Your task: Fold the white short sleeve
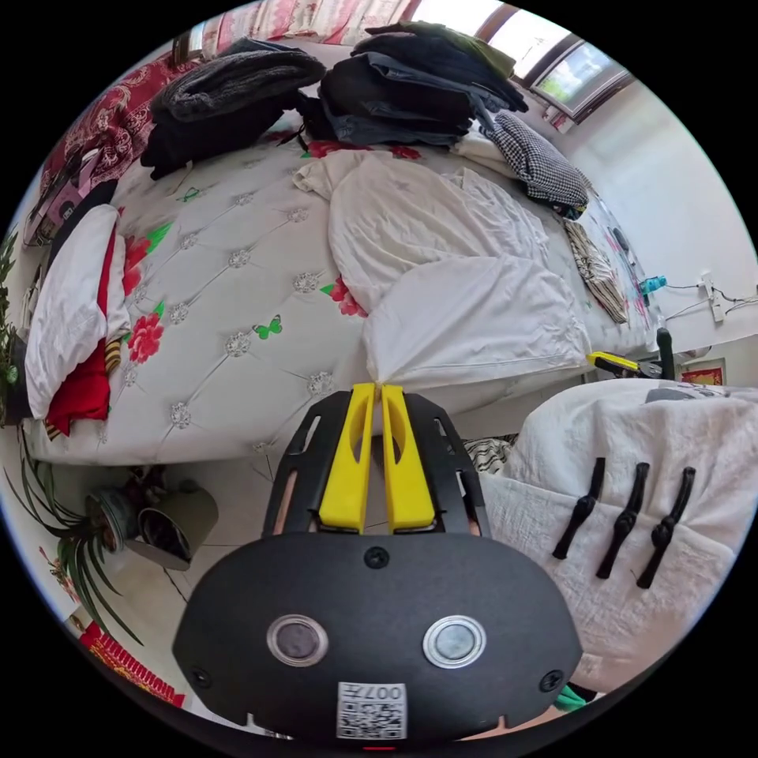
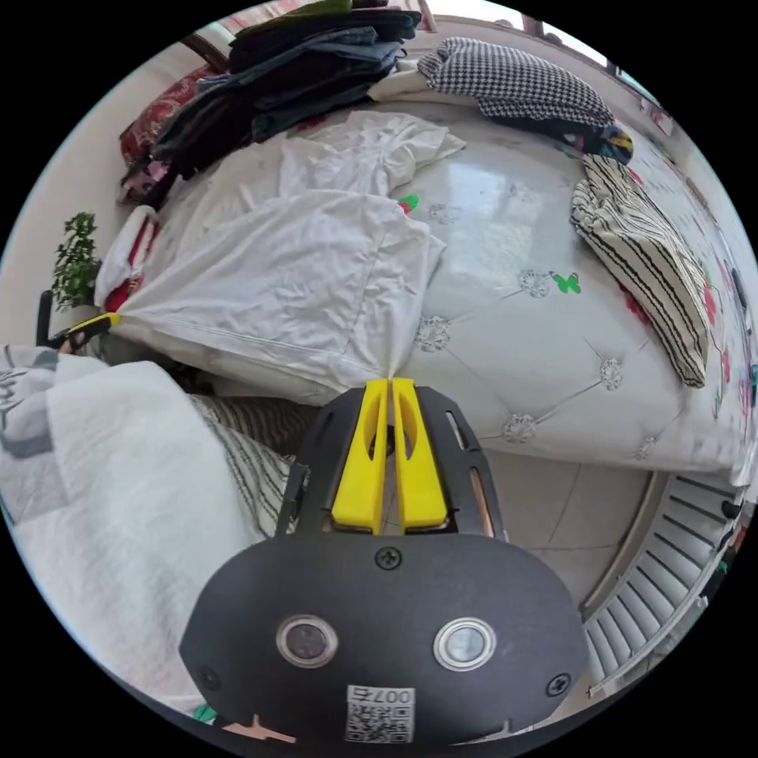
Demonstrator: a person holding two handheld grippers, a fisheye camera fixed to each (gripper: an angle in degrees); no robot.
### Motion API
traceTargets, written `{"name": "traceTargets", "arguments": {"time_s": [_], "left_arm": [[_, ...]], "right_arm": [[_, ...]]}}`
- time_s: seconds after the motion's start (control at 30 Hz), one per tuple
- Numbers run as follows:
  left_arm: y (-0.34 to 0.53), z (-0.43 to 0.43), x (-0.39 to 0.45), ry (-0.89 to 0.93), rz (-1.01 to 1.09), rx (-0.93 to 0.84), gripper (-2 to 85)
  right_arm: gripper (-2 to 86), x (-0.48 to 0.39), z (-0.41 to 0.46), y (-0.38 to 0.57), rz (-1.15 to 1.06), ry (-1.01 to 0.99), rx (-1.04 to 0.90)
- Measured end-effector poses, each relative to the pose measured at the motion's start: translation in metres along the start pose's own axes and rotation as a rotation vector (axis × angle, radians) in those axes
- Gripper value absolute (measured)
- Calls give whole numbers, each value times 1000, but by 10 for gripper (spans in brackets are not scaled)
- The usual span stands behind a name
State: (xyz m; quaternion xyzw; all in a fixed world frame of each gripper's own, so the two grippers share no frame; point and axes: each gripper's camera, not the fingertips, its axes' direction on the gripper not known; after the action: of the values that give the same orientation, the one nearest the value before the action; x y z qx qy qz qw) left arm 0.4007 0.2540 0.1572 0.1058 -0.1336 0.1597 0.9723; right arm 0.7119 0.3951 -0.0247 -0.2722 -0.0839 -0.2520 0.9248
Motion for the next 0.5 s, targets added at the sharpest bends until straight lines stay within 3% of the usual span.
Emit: {"name": "traceTargets", "arguments": {"time_s": [0.3, 0.5], "left_arm": [[52, -81, -29, 144, 40, 117, -8], [62, -107, -61, 277, 9, 207, -7]], "right_arm": [[-3, 50, -132, 89, 2, -492, 196], [-3, 86, -160, 107, 77, -712, 237]]}}
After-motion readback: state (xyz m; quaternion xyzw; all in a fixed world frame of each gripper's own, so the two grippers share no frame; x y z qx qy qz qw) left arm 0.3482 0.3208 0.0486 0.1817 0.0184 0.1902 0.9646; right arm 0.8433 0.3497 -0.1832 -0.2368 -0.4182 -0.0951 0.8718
